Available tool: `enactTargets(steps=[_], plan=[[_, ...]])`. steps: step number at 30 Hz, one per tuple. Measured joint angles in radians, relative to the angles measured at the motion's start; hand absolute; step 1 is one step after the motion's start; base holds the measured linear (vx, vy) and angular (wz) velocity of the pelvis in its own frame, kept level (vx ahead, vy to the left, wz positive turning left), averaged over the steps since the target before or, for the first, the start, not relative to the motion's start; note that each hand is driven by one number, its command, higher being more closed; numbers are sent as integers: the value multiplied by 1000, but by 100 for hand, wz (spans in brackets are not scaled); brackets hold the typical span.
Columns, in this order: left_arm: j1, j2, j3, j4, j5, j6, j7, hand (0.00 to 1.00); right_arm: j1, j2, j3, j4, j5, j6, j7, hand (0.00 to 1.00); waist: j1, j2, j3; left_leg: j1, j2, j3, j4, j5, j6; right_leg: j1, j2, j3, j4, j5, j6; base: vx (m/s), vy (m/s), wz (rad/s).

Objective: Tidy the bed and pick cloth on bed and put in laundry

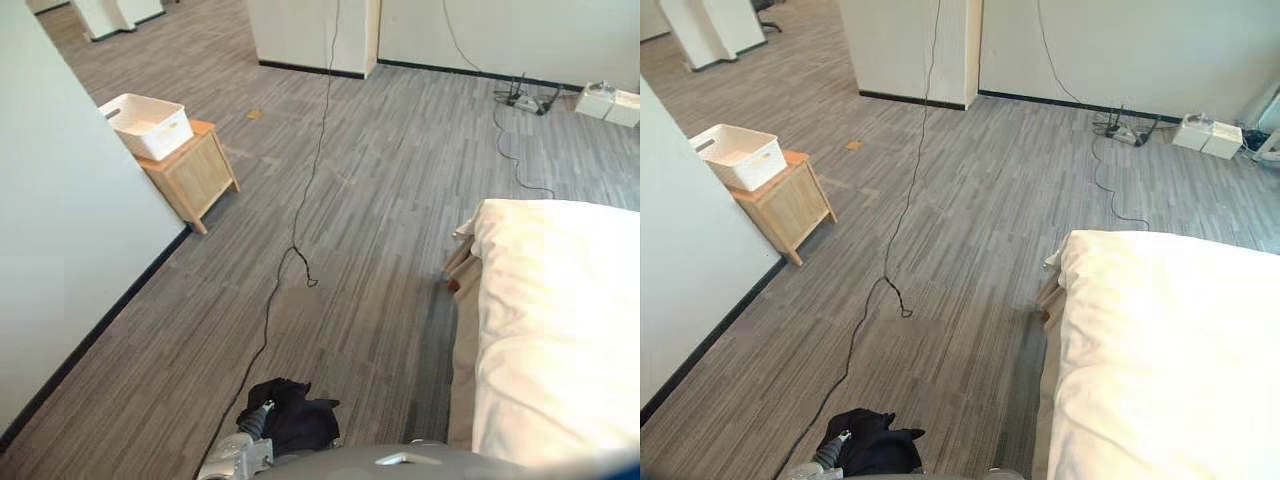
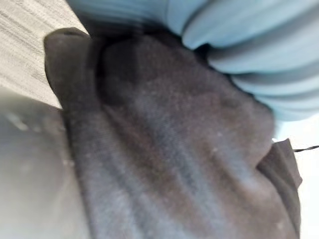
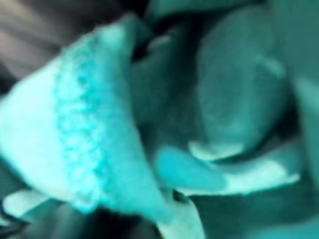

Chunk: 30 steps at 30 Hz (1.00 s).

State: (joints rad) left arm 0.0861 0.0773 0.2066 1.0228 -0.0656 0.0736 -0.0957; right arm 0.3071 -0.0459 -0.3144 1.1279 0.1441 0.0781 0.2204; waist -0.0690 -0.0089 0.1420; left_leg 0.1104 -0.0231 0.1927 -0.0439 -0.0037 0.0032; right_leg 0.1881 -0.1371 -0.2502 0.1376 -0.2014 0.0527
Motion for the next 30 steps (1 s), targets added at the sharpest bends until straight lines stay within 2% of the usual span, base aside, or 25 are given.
enactTargets(steps=[1, 2, 3, 4, 5, 6, 8, 9, 10, 11, 12, 14, 15, 16, 18, 20, 21, 22, 23, 24, 25, 26, 28, 29, 30], plan=[[2, -9, 11, -6, 1, -13, 14, 100, 2, 0, 5, -5, 0, -3, 3, 100, 2, -2, 1, -37, 9, 7, 73, -36, -2, -2, 1, 9, 2, -6, -9, 93, -35, -26], [8, -29, 55, -23, 2, -42, 37, 100, 7, -1, 8, -18, 0, -11, 16, 100, 10, 6, 12, -125, 54, 30, 293, -113, 9, -5, 20, 26, 3, -13, -22, 49, -44, -28], [10, -39, 86, -50, -2, -68, 62, 100, 14, -4, 18, -32, -10, -19, 35, 100, 12, 21, 34, -229, 114, 51, 547, -153, -3, 4, 42, 33, 16, -17, -27, 27, -55, -27], [12, -47, 88, -59, -3, -81, 74, 100, 18, -6, 25, -33, -12, -24, 44, 100, 13, 25, 41, -272, 139, 49, 646, -147, -7, 12, 51, 34, 28, -19, -26, 16, -48, -21], [17, -49, 86, -72, -6, -97, 95, 100, 31, -7, 49, -33, -13, -31, 48, 100, 18, 30, 48, -309, 166, 44, 770, -124, -32, 39, 49, 35, 43, -34, -29, 84, -3, -13], [17, -41, 67, -72, -18, -102, 106, 100, 40, 0, 51, -33, -12, -31, 34, 100, 23, 25, 53, -316, 162, 40, 806, -144, -39, 63, 44, 33, 40, -40, -30, 131, 25, -6], [15, -46, 40, -74, -27, -103, 106, 100, 40, -9, 47, -33, -13, -31, 26, 100, 26, 36, 56, -319, 134, 26, 701, -194, -26, 75, 30, 23, 46, -52, -24, 138, 104, 13], [15, -47, 37, -78, -31, -102, 104, 100, 40, -15, 42, -33, -16, -34, 25, 100, 30, 37, 58, -320, 103, 15, 587, -185, -16, 83, 13, 18, 51, -67, -11, 119, 144, 17], [15, -47, 37, -78, -31, -100, 103, 100, 40, -18, 36, -33, -21, -41, 23, 100, 32, 38, 58, -320, 92, 13, 516, -165, -13, 86, 5, 16, 55, -83, -6, 111, 145, 17], [17, -49, 38, -78, -32, -95, 103, 100, 40, -26, 25, -34, -30, -57, 20, 100, 32, 44, 60, -312, 80, 23, 420, -69, 5, 110, -11, 14, 54, -107, 12, 148, 185, 14], [18, -49, 38, -77, -31, -89, 105, 100, 35, -39, 26, -33, -33, -62, 18, 100, 34, 50, 57, -289, 48, 35, 399, -82, 36, 124, -30, 25, 38, -119, 23, 221, 203, 14], [13, -46, 34, -78, -29, -89, 104, 100, -2, -57, 12, -33, -33, -77, 16, 100, 44, 43, 53, -307, 26, 52, 438, -138, 47, 142, -34, 57, 4, -100, 8, 244, 186, 6], [7, -41, 41, -78, -24, -89, 104, 100, -24, -58, -6, -33, -31, -90, 12, 100, 62, 52, 58, -324, 21, 64, 479, -174, 65, 157, -42, 69, -22, -82, 34, 247, 199, -4], [10, -37, 43, -74, -22, -89, 105, 100, -40, -58, -19, -33, -29, -93, 7, 100, 73, 56, 59, -313, 14, 73, 490, -195, 77, 172, -52, 71, -34, -61, 41, 304, 232, -8], [20, -24, 43, -44, -19, -86, 104, 100, -63, -60, -29, -33, -29, -96, -8, 100, 79, 53, 49, -273, -5, 77, 465, -211, 91, 170, -69, 77, 2, -27, 60, 324, 183, -10], [41, -18, 47, -14, 4, -76, 105, 100, -66, -61, -41, -34, -29, -96, -10, 100, 81, 49, 27, -218, -30, 81, 415, -218, 101, 120, -97, 103, 148, -19, 75, 276, 120, -3], [62, -10, 47, 4, 18, -65, 107, 100, -66, -53, -60, -34, -20, -98, -11, 100, 77, 33, 18, -184, -47, 77, 382, -225, 110, 52, -120, 116, 335, -8, 93, 195, 84, 10], [70, -3, 42, 13, 19, -60, 108, 100, -68, -47, -71, -36, -12, -101, -11, 100, 73, 27, 17, -159, -57, 71, 370, -233, 121, 8, -132, 130, 452, 19, 110, 260, 91, 21], [75, 18, 29, 22, 21, -56, 113, 100, -69, -33, -76, -41, -6, -111, -18, 100, 66, -1, 27, -91, -81, 55, 333, -242, 125, -83, -156, 166, 666, 127, 131, 291, 56, 28], [93, 20, 26, 23, 24, -54, 126, 100, -71, -17, -75, -41, 11, -119, -24, 100, 55, 1, 32, -27, -89, 32, 287, -242, 124, -159, -155, 180, 851, 136, 130, 294, 38, 29], [100, 23, 24, 23, 32, -53, 133, 100, -68, -11, -75, -41, 19, -123, -27, 100, 53, -10, 34, 1, -89, 14, 264, -242, 124, -200, -145, 177, 916, 125, 112, 287, 8, 42], [102, 28, 8, 23, 54, -54, 143, 100, -64, -2, -64, -48, 31, -138, -28, 100, 47, -9, 28, 43, -86, -16, 221, -242, 124, -284, -129, 146, 991, 102, 79, 285, -16, 59], [85, 31, -17, 20, 70, -59, 144, 100, -68, 11, -55, -65, 57, -158, -29, 100, 28, -4, 26, 71, -78, -70, 182, -240, 132, -416, -96, 110, 980, 46, 55, 406, -65, 84], [66, 30, -26, 20, 71, -60, 142, 100, -64, 16, -48, -73, 84, -165, -30, 100, 13, -2, 37, 94, -64, -112, 172, -244, 144, -464, -73, 84, 903, 0, 47, 481, -128, 118], [47, 27, -30, 18, 79, -64, 137, 100, -55, 23, -45, -73, 113, -167, -33, 100, 2, 3, 42, 120, -41, -157, 168, -260, 138, -490, -47, 59, 772, -26, 34, 434, -134, 134]])
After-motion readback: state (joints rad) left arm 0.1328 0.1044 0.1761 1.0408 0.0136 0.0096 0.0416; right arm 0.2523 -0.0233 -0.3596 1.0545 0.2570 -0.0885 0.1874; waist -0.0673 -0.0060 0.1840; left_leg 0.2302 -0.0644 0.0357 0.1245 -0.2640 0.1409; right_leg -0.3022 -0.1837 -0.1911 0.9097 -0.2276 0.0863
